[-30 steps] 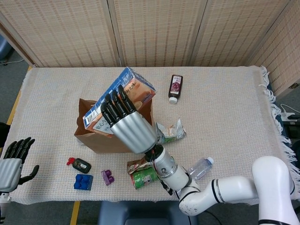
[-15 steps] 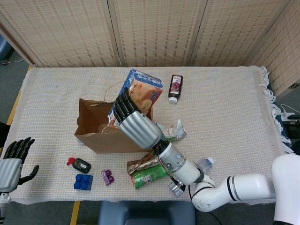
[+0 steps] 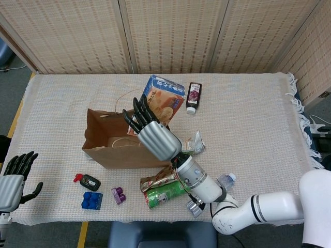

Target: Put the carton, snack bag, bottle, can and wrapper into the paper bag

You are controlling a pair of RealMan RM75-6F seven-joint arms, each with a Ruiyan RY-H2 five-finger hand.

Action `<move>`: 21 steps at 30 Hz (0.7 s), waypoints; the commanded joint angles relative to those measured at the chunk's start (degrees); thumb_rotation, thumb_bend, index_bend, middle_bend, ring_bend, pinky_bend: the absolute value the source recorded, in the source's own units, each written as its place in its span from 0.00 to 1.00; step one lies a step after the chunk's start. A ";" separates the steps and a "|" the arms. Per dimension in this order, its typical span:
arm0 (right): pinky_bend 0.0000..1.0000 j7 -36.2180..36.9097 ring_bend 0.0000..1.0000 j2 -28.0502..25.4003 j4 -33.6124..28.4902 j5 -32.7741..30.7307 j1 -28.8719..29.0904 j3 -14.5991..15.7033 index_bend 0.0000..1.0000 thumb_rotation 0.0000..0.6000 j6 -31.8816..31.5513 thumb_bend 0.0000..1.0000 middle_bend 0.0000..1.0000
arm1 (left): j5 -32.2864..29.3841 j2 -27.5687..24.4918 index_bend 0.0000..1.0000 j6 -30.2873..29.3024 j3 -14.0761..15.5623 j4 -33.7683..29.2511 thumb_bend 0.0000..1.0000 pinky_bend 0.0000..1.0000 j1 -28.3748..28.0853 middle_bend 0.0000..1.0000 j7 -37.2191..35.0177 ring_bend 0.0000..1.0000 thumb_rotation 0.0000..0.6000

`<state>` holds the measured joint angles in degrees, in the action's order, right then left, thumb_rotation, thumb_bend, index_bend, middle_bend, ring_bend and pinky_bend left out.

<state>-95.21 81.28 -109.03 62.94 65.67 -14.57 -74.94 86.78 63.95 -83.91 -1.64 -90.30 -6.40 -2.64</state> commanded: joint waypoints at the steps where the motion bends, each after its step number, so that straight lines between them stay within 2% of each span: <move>1: 0.02 0.93 0.00 0.19 0.23 1.04 0.23 0.18 0.00 1.00 -0.32 0.07 0.05 | -0.01 0.00 0.00 -0.01 0.00 -0.03 0.36 0.00 0.01 0.00 0.05 0.00 1.00; 14: 0.01 1.57 0.00 -1.10 -0.54 3.17 -0.93 0.09 0.00 1.00 -3.19 0.06 0.04 | -0.05 -0.01 0.00 -0.04 -0.01 0.01 0.36 0.00 0.08 0.00 -0.09 0.00 1.00; 17: 0.01 3.50 0.00 -3.24 -2.16 3.30 -2.87 -0.32 0.00 1.00 -5.20 0.06 0.04 | -0.02 -0.01 0.00 -0.12 0.03 0.06 0.36 0.00 0.15 0.00 -0.19 0.00 1.00; 21: 0.01 10.20 0.00 -7.42 -5.45 3.32 -7.83 -0.09 0.00 1.00 -8.67 0.06 0.04 | -0.03 0.01 0.00 -0.24 0.04 0.05 0.36 0.00 0.25 0.00 -0.16 0.00 1.00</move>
<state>-88.84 76.40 -112.41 66.17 60.86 -14.79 -81.43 86.75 63.96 -84.15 -1.60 -90.24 -6.15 -2.80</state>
